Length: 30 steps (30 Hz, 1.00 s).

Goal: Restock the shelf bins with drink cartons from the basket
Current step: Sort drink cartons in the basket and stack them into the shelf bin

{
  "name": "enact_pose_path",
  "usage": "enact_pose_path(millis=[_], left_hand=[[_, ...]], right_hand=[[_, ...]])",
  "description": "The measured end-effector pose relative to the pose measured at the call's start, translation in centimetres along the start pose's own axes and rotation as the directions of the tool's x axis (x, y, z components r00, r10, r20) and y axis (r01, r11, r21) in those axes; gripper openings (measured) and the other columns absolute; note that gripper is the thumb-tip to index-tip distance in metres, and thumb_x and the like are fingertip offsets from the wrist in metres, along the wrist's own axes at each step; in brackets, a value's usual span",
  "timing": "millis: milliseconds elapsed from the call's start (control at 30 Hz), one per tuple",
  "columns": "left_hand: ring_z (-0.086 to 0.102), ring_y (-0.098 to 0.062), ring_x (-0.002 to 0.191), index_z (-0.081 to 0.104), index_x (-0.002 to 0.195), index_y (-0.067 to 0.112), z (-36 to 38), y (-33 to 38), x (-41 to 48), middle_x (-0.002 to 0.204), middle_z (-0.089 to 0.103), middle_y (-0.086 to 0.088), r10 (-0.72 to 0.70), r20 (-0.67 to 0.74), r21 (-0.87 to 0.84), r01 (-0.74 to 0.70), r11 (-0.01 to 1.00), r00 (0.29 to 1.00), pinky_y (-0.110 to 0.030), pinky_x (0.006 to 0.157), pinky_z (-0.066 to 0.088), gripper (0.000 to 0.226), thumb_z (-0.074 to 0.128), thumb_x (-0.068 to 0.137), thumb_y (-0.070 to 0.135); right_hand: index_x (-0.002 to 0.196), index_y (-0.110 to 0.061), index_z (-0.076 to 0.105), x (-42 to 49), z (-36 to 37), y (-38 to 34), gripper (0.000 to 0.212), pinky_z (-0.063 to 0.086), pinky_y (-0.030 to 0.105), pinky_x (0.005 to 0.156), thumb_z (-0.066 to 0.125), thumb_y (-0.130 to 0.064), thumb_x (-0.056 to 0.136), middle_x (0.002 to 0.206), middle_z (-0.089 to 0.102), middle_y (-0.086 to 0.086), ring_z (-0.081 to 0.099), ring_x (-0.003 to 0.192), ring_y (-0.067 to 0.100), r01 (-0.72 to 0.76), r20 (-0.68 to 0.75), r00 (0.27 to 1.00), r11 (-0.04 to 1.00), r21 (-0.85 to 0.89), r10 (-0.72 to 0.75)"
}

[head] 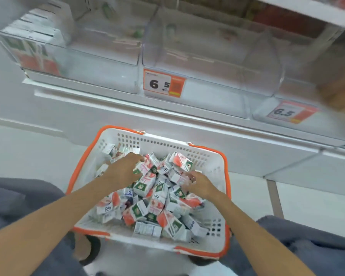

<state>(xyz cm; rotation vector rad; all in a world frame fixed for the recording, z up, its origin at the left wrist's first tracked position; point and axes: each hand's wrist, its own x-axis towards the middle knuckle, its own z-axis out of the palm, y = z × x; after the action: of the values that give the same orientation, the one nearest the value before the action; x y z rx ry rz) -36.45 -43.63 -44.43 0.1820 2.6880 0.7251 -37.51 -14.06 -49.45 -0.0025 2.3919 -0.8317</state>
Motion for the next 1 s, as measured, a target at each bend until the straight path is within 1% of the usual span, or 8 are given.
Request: enact_pose_path(millis=[100, 233, 400, 533, 633, 800, 867, 1000], left_hand=[[0.058, -0.011, 0.098, 0.049, 0.128, 0.031, 0.8, -0.4, 0.3, 0.132, 0.049, 0.008, -0.001, 0.021, -0.021, 0.002, 1.0, 1.0, -0.034, 0.089, 0.051, 0.043, 0.065, 0.088, 0.033], [0.06, -0.011, 0.097, 0.051, 0.126, 0.028, 1.4, -0.8, 0.7, 0.13, 0.051, 0.006, 0.002, 0.033, -0.097, 0.001, 0.995, 0.999, -0.036, 0.089, 0.052, 0.041, 0.067, 0.088, 0.031], [0.057, -0.01, 0.095, 0.05, 0.13, 0.024, 1.8, -0.4, 1.0, 0.132, 0.051, 0.002, -0.038, 0.035, -0.229, 0.045, 0.972, 0.999, -0.024, 0.08, 0.046, 0.045, 0.067, 0.089, 0.029], [0.056, -0.014, 0.11, 0.037, 0.143, 0.022, 1.5, 1.6, 1.0, 0.134, 0.047, 0.006, -0.162, 0.129, -0.522, 0.206, 0.828, 0.978, -0.029, 0.087, 0.046, 0.069, 0.071, 0.085, 0.036], [0.058, -0.02, 0.117, 0.047, 0.136, 0.018, 0.8, 2.5, 0.9, 0.134, 0.055, 0.001, -0.118, 0.389, -0.81, 0.4, 0.428, 0.914, -0.042, 0.097, 0.051, 0.062, 0.075, 0.082, 0.024], [0.059, -0.025, 0.117, 0.051, 0.13, 0.015, 1.0, 0.9, 0.8, 0.128, 0.058, -0.007, -0.177, 0.372, -0.864, 0.409, 0.293, 0.911, -0.051, 0.089, 0.055, 0.056, 0.076, 0.08, 0.012], [0.061, -0.024, 0.113, 0.052, 0.128, 0.019, 1.2, 0.1, 0.8, 0.125, 0.061, -0.007, -0.199, 0.368, -0.868, 0.412, 0.277, 0.908, -0.049, 0.091, 0.054, 0.054, 0.076, 0.079, 0.012], [0.069, -0.012, 0.096, 0.054, 0.119, 0.03, 2.1, -1.0, 0.8, 0.111, 0.068, 0.003, -0.209, 0.375, -0.857, 0.424, 0.292, 0.903, -0.041, 0.084, 0.056, 0.05, 0.078, 0.079, 0.014]], right_hand=[[0.147, -0.024, 0.039, 1.3, 2.9, 0.8, 0.076, 0.043, 0.039, 0.106, 0.076, -0.036, 0.081, 0.15, 0.04, 0.006, 0.049, 0.128, 0.023, 0.028, -0.006, 1.0, 0.996, -0.083, -0.029], [0.147, -0.036, 0.035, 2.2, 4.9, 0.8, 0.071, 0.052, 0.04, 0.096, 0.069, -0.041, 0.085, 0.154, 0.035, 0.009, 0.06, 0.115, 0.026, -0.003, -0.164, 0.986, 0.971, -0.24, -0.038], [0.123, -0.018, 0.059, 1.5, 2.7, -0.5, 0.035, 0.054, 0.036, 0.079, 0.055, -0.039, 0.096, 0.106, 0.067, 0.002, 0.063, 0.088, 0.02, 0.014, -0.265, 0.961, 0.972, -0.236, -0.078], [0.113, -0.01, 0.065, 0.1, 1.3, -4.7, 0.026, 0.061, 0.037, 0.073, 0.049, -0.028, 0.101, 0.101, 0.068, 0.011, 0.069, 0.086, 0.026, 0.137, -0.113, 0.989, 0.884, 0.448, -0.096], [0.12, -0.012, 0.065, 0.0, 0.5, -7.4, 0.029, 0.06, 0.035, 0.08, 0.053, -0.029, 0.099, 0.11, 0.068, 0.006, 0.069, 0.101, 0.024, 0.101, 0.046, 0.985, 0.767, 0.634, -0.168], [0.126, -0.01, 0.059, 1.7, -1.7, -5.1, 0.033, 0.05, 0.023, 0.084, 0.056, -0.026, 0.097, 0.129, 0.06, 0.004, 0.061, 0.093, 0.011, 0.033, -0.27, 0.957, 0.887, 0.461, 0.104], [0.129, -0.003, 0.056, 2.9, -1.8, -2.8, 0.041, 0.048, 0.022, 0.079, 0.05, -0.031, 0.099, 0.133, 0.058, 0.011, 0.059, 0.09, 0.013, -0.131, -0.244, 0.941, 0.92, 0.369, 0.232], [0.128, 0.0, 0.055, 5.1, -0.2, -0.9, 0.063, 0.042, 0.041, 0.104, 0.034, -0.052, 0.1, 0.128, 0.059, 0.021, 0.055, 0.116, 0.035, -0.376, -0.122, 0.913, 0.92, 0.11, 0.388]])
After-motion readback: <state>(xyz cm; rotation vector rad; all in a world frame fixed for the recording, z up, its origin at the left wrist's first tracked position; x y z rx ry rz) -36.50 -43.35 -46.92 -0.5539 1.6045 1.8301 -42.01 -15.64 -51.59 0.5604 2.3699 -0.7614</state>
